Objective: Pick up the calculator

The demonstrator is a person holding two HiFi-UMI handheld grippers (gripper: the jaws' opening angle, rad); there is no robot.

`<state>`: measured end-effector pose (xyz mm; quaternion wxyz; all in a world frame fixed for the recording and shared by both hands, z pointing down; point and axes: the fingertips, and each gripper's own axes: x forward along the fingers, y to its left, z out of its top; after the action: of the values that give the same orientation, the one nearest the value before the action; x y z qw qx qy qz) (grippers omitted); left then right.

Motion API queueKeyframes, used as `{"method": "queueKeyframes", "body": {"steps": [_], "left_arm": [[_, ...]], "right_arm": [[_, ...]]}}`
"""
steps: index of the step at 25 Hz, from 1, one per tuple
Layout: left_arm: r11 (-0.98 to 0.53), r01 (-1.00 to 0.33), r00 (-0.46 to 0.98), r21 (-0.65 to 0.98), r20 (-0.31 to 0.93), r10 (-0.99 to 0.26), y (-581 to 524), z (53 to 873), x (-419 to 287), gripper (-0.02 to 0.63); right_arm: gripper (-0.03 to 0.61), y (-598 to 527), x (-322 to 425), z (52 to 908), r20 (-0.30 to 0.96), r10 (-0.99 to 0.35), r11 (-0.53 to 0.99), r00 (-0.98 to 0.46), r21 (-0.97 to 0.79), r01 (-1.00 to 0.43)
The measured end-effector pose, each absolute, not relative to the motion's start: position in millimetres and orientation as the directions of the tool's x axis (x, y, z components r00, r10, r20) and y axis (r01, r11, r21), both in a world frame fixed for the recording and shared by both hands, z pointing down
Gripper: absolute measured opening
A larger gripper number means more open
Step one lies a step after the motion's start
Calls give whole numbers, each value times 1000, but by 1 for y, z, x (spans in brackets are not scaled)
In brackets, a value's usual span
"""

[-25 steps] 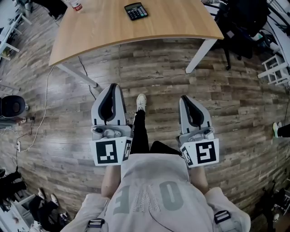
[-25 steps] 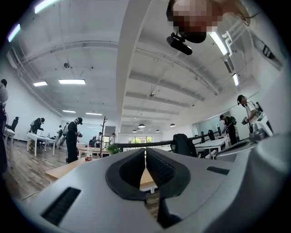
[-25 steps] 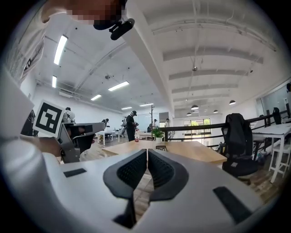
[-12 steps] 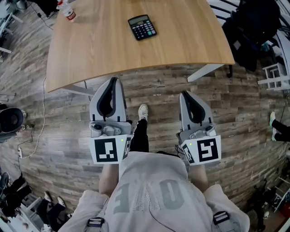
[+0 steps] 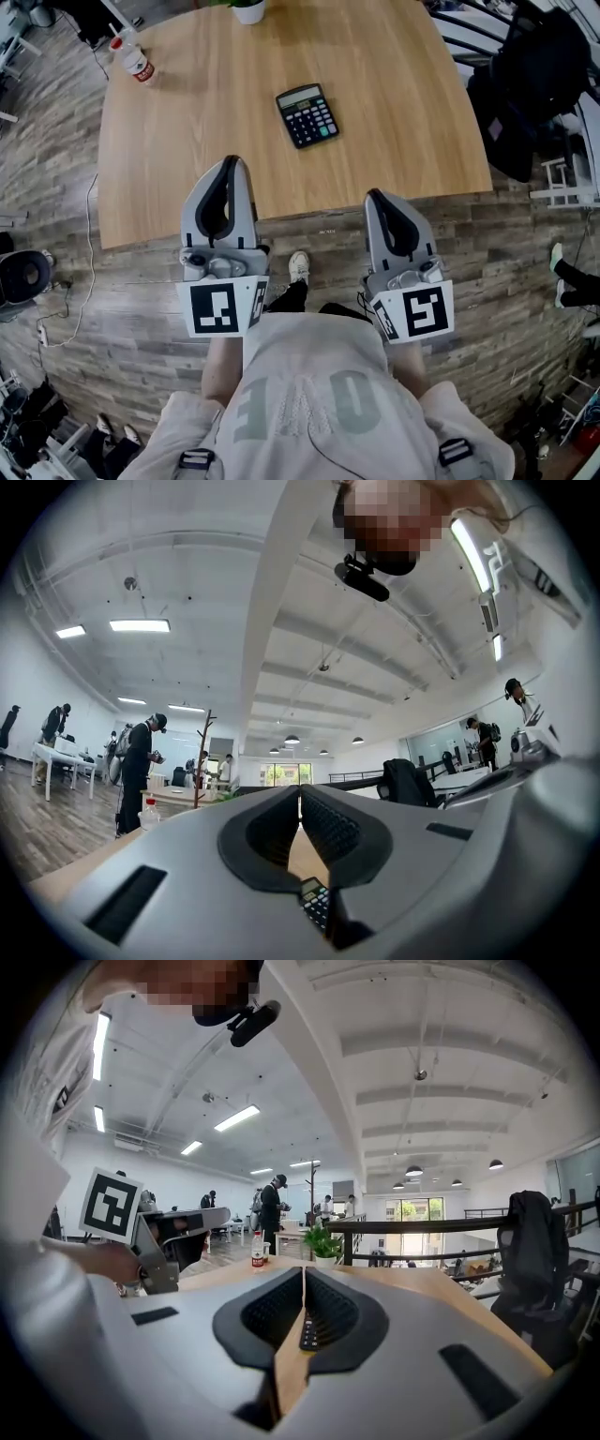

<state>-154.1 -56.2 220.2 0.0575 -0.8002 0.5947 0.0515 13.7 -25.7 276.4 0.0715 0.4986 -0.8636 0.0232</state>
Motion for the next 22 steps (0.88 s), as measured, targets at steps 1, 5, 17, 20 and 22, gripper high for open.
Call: {"method": "queueKeyframes", "body": {"steps": [1,5,17,20,22], "left_arm": [[-281,-959,281,-25,-151,-948,-65,221,-158,12],[-270,-963,269,-10,-125,-955,-93,232,-164,12],[-200,-979,202,-30,-134,-970,-156,224,-147,12],[-174,-984,177,-37,-147,-973,-181,215,-139,12],[-161,-986,166,-44,-158,-973,-197,206,-131,12]], "right_arm": [[21,-33,11,276,147,-858,502,-492,31,-865],[21,-57,7,267,131,-863,495,-488,28,-869],[21,-142,21,260,72,-842,537,-535,6,-844],[21,-169,26,252,52,-825,563,-562,5,-826],[21,-187,33,247,43,-818,573,-573,-16,-819]]}}
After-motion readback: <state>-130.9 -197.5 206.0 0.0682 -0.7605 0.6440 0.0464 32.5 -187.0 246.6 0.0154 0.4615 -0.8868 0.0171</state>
